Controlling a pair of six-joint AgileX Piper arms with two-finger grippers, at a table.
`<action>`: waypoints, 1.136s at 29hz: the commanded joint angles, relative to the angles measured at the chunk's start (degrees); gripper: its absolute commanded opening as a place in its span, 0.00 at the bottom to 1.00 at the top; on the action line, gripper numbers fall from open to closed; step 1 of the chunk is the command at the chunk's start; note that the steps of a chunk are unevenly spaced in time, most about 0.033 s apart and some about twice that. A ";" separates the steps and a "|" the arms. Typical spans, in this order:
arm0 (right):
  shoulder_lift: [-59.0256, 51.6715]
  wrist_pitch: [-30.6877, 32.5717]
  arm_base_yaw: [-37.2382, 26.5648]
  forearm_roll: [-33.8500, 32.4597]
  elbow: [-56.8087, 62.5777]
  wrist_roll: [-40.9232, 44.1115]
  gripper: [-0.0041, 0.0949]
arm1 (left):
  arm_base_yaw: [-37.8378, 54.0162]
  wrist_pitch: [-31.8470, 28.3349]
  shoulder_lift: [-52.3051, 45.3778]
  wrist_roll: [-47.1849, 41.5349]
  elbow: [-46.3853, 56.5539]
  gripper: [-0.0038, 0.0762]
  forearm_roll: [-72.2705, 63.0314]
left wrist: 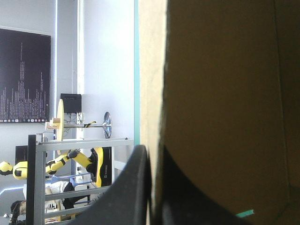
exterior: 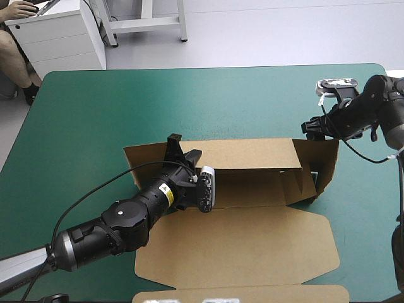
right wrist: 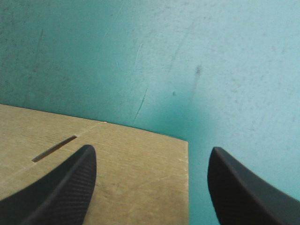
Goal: Fold the box
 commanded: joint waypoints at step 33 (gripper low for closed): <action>-15.82 -9.89 -0.23 12.31 18.11 -9.95 0.68 | -0.24 6.78 -0.78 -18.08 -1.54 0.04 13.20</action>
